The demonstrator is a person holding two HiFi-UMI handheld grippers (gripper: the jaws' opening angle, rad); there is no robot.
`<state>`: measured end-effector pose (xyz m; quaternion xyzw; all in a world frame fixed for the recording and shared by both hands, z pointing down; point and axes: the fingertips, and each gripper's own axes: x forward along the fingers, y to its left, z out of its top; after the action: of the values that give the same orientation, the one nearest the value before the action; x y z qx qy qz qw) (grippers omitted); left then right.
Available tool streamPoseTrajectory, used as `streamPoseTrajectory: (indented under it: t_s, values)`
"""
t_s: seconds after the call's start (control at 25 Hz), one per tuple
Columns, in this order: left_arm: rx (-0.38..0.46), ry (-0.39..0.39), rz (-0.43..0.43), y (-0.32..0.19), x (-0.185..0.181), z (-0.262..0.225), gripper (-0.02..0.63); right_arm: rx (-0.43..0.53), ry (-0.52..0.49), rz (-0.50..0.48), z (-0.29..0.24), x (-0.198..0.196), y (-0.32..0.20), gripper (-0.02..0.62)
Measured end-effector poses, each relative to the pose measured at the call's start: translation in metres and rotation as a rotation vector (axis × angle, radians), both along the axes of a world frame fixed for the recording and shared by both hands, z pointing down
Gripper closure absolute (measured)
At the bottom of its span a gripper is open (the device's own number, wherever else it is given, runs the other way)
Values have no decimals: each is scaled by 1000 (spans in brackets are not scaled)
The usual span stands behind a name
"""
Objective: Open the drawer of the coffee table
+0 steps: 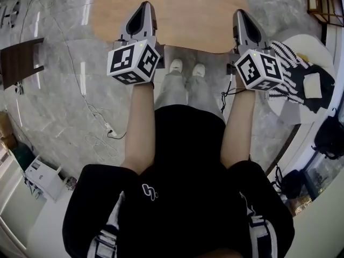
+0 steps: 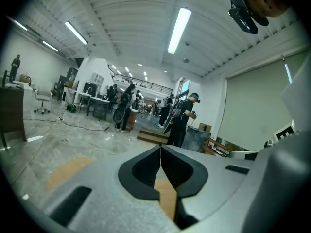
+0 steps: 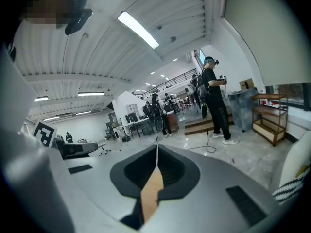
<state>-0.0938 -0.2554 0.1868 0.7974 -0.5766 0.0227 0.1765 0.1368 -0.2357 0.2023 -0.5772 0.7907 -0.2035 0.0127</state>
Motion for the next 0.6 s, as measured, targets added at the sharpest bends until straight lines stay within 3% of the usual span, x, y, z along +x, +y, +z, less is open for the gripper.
streamPoseTrajectory:
  t_s: [0.6]
  values:
    - [-249,-5,68,42,-6,140,595,-187,52,-40,97,-10,31,583]
